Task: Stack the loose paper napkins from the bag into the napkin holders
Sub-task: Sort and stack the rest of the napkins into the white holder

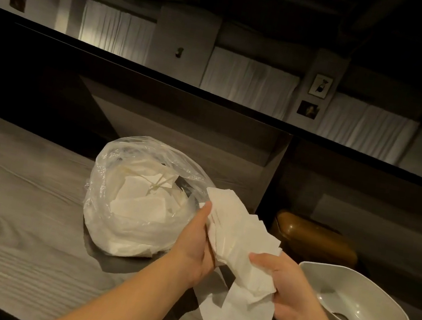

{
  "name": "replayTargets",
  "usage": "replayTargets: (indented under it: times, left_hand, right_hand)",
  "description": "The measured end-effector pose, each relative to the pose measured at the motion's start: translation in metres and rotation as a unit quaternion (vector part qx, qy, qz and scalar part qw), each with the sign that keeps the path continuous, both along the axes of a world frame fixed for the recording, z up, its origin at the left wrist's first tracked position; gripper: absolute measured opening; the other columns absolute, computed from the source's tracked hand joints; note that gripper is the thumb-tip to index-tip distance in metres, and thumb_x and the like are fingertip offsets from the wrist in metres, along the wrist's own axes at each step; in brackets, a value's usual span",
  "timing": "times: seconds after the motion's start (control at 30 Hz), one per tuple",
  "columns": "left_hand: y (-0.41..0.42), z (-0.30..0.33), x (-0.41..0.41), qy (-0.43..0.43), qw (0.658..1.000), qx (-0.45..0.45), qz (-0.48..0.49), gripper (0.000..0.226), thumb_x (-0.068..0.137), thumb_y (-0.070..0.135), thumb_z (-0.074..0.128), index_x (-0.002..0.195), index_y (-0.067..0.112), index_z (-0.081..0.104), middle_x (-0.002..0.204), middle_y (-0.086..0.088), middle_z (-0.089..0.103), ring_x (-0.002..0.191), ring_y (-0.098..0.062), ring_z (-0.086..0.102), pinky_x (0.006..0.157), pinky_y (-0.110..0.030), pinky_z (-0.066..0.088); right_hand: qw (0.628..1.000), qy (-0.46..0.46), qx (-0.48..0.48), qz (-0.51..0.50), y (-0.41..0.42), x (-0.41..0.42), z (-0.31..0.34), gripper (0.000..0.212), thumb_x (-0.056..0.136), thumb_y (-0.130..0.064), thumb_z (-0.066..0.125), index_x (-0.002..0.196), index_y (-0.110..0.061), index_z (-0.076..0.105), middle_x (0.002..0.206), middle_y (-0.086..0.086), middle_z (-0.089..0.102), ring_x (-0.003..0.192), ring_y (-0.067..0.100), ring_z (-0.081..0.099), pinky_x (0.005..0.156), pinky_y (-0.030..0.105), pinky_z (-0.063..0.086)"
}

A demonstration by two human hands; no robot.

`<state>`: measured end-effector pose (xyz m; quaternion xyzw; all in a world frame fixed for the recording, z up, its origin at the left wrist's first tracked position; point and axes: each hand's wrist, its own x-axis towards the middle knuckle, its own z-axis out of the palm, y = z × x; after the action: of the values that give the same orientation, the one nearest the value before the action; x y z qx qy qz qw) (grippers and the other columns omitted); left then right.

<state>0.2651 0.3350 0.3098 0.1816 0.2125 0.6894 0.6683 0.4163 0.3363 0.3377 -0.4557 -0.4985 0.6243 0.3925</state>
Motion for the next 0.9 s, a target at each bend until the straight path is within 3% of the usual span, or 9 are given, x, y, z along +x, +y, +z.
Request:
replayTargets:
  times: [0.13, 0.3, 0.47, 0.53, 0.6, 0.63, 0.7, 0.77, 0.9]
  left_hand:
    - [0.004, -0.003, -0.001, 0.029, 0.999, -0.039, 0.009, 0.03, 0.103, 0.033, 0.049, 0.126, 0.015, 0.056, 0.114, -0.017, 0.071, 0.104, -0.039, 0.068, 0.089, -0.056, 0.054]
    - [0.008, -0.005, -0.006, 0.0, 0.999, -0.032, 0.016, 0.028, 0.103, 0.038, 0.047, 0.124, 0.022, 0.057, 0.12, -0.016, 0.069, 0.109, -0.042, 0.065, 0.098, -0.065, 0.045]
    - [0.008, -0.002, -0.014, -0.037, 0.998, -0.019, 0.038, 0.031, 0.103, 0.04, 0.047, 0.118, 0.019, 0.065, 0.118, -0.015, 0.07, 0.112, -0.04, 0.064, 0.104, -0.061, 0.043]
    - [0.004, 0.001, -0.014, -0.034, 0.998, -0.027, 0.044, 0.025, 0.102, 0.034, 0.05, 0.111, 0.015, 0.064, 0.116, -0.018, 0.07, 0.109, -0.041, 0.064, 0.1, -0.059, 0.046]
    - [0.0, 0.003, -0.012, -0.005, 0.998, -0.037, 0.047, 0.014, 0.102, 0.021, 0.052, 0.111, 0.014, 0.06, 0.117, -0.019, 0.069, 0.107, -0.041, 0.065, 0.095, -0.058, 0.05]
    - [-0.001, 0.003, -0.012, 0.007, 0.998, -0.042, 0.047, 0.013, 0.102, 0.017, 0.051, 0.112, 0.015, 0.059, 0.117, -0.018, 0.068, 0.106, -0.04, 0.065, 0.091, -0.057, 0.052]
    - [-0.003, 0.004, -0.011, 0.009, 0.998, -0.045, 0.043, 0.015, 0.101, 0.014, 0.051, 0.114, 0.016, 0.058, 0.117, -0.018, 0.068, 0.104, -0.039, 0.066, 0.085, -0.055, 0.055]
    - [-0.003, 0.005, -0.008, -0.007, 0.998, -0.041, 0.038, 0.017, 0.101, 0.014, 0.051, 0.116, 0.016, 0.058, 0.117, -0.019, 0.068, 0.104, -0.04, 0.067, 0.082, -0.055, 0.055]
    - [0.001, 0.0, -0.005, -0.022, 0.999, -0.025, 0.021, 0.03, 0.103, 0.02, 0.049, 0.132, 0.013, 0.055, 0.118, -0.019, 0.069, 0.108, -0.04, 0.066, 0.092, -0.057, 0.052]
  right_hand:
    - [0.998, -0.057, 0.009, 0.005, -0.001, 0.002, 0.003, 0.04, 0.084, -0.002, 0.068, 0.118, -0.02, 0.056, 0.113, 0.015, 0.063, 0.103, 0.036, 0.062, 0.083, 0.049, 0.055]
    - [0.992, -0.126, -0.001, 0.028, -0.003, 0.008, 0.008, 0.029, 0.084, -0.001, 0.071, 0.108, -0.014, 0.06, 0.105, 0.013, 0.067, 0.097, 0.033, 0.064, 0.084, 0.048, 0.055]
    - [0.981, -0.18, 0.015, 0.07, -0.008, 0.021, 0.019, 0.04, 0.078, -0.006, 0.078, 0.112, -0.012, 0.06, 0.107, 0.014, 0.068, 0.102, 0.034, 0.064, 0.096, 0.054, 0.051]
    - [0.985, -0.145, 0.023, 0.093, -0.011, 0.03, 0.023, 0.066, 0.056, -0.014, 0.089, 0.115, -0.012, 0.059, 0.105, 0.016, 0.07, 0.098, 0.035, 0.067, 0.083, 0.049, 0.057]
    - [0.994, -0.042, 0.028, 0.102, -0.01, 0.037, 0.023, 0.09, 0.032, -0.015, 0.093, 0.115, -0.013, 0.06, 0.1, 0.017, 0.072, 0.089, 0.035, 0.071, 0.065, 0.044, 0.059]
    - [0.995, 0.02, 0.036, 0.087, -0.01, 0.039, 0.023, 0.092, 0.029, -0.013, 0.095, 0.114, -0.015, 0.061, 0.097, 0.017, 0.072, 0.085, 0.036, 0.071, 0.061, 0.044, 0.058]
    - [0.991, 0.119, 0.045, 0.038, -0.011, 0.037, 0.023, 0.064, 0.053, -0.013, 0.085, 0.112, -0.02, 0.062, 0.095, 0.016, 0.069, 0.088, 0.036, 0.066, 0.064, 0.048, 0.054]
    - [0.987, 0.157, 0.035, -0.01, -0.008, 0.032, 0.02, 0.047, 0.067, -0.013, 0.07, 0.112, -0.024, 0.062, 0.1, 0.014, 0.066, 0.094, 0.035, 0.062, 0.069, 0.048, 0.05]
    - [0.995, 0.079, 0.031, -0.046, -0.01, 0.012, 0.013, 0.039, 0.077, -0.011, 0.073, 0.112, -0.022, 0.059, 0.107, 0.014, 0.066, 0.097, 0.036, 0.063, 0.069, 0.047, 0.053]
